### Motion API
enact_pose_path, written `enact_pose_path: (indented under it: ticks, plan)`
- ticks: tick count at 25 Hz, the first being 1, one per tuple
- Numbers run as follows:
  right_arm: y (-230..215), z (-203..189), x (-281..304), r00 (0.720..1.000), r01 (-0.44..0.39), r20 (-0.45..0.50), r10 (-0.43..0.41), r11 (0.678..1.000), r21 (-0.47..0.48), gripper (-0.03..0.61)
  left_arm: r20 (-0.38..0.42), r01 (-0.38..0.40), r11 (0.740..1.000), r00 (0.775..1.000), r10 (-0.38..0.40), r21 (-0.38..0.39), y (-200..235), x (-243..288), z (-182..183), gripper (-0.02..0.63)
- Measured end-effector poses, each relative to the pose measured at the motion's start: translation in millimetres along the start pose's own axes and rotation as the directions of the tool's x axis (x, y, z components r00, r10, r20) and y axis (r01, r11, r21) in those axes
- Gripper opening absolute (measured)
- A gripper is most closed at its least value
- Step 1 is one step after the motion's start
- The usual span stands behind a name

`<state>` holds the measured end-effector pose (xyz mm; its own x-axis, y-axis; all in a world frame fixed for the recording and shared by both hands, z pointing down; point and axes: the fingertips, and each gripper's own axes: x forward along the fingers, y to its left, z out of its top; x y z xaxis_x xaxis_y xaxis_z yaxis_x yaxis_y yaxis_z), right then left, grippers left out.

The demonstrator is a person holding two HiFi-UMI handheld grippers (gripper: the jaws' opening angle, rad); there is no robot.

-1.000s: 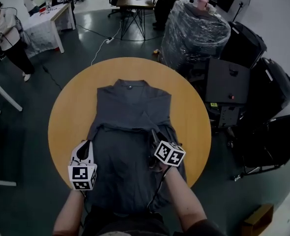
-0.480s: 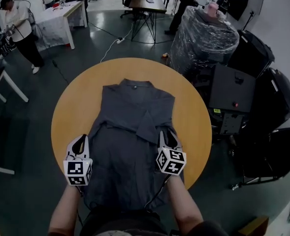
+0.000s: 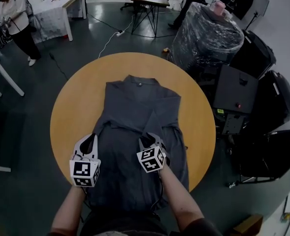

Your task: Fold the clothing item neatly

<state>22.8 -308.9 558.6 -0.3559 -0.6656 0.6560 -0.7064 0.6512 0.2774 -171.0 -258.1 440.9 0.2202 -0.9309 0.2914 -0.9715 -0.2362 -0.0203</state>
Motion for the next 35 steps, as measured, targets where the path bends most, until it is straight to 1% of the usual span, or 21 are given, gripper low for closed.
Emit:
enact_pose_path:
  ticks: [3,5,8,11,13,16,18,20,23,25,28,33,35]
  plan:
    - [-4.8,-9.0,14.0,0.998,0.032,-0.058,-0.034,0.999,-0.037,0.107,-0.003,0.023,1.0,1.0,-0.023,-0.004,-1.1,12.7,1.5,0.009]
    - [-11.3,-8.7,15.3,0.996,0.057,-0.07,-0.06,0.997,-0.046,0.099,-0.007,0.034,0.999,0.999,-0.034,-0.006,-0.1,19.5,3.3,0.009]
    - [-30.7,3.6,3.3,0.992,0.12,-0.025,-0.12,0.993,-0.018,0.01,-0.012,0.049,0.999,0.999,-0.049,-0.004,1.0,29.6,4.9,0.009]
    - [-68.7,17.4,-14.3,0.979,0.202,0.034,-0.202,0.979,0.008,0.007,-0.018,0.066,0.998,0.998,-0.066,-0.003,-1.0,42.6,5.7,0.008]
    - [-103.9,20.1,-24.0,0.963,0.265,0.047,-0.266,0.964,0.04,0.006,-0.02,0.081,0.997,0.997,-0.081,-0.002,-3.2,51.6,5.7,0.009]
    - [-159.0,11.3,-35.5,0.934,0.351,0.023,-0.356,0.929,0.121,0.006,-0.02,0.1,0.995,0.995,-0.1,-0.004,-6.2,62.2,6.2,0.008]
    - [-186.3,-3.2,-38.2,0.921,0.386,-0.016,-0.389,0.906,0.174,0.006,-0.024,0.107,0.994,0.994,-0.107,-0.005,-6.8,67.6,4.7,0.008]
    - [-202.1,-18.3,-35.0,0.918,0.395,-0.054,-0.393,0.893,0.216,0.006,-0.031,0.112,0.994,0.993,-0.112,-0.005,-6.2,72.6,1.9,0.009]
    - [-207.4,-41.8,-21.9,0.926,0.378,-0.115,-0.36,0.889,0.258,0.008,-0.047,0.115,0.993,0.992,-0.116,-0.009,-5.0,77.8,-3.0,0.008]
    - [-206.1,-57.2,-13.4,0.926,0.373,-0.16,-0.342,0.891,0.257,0.015,-0.055,0.111,0.994,0.992,-0.112,-0.013,-3.9,78.7,-4.5,0.008]
    - [-207.0,-72.1,-11.3,0.913,0.396,-0.21,-0.35,0.883,0.251,0.038,-0.063,0.114,0.993,0.991,-0.114,-0.016,-3.1,78.2,-8.4,0.009]
    - [-210.6,-67.1,-33.3,0.894,0.447,-0.187,-0.407,0.841,0.306,0.038,-0.048,0.116,0.993,0.992,-0.117,-0.029,0.9,71.4,-6.4,0.009]
    - [-210.5,-65.1,-50.8,0.882,0.471,-0.172,-0.439,0.813,0.342,0.038,-0.029,0.128,0.991,0.991,-0.129,-0.038,-0.8,64.1,-1.9,0.009]
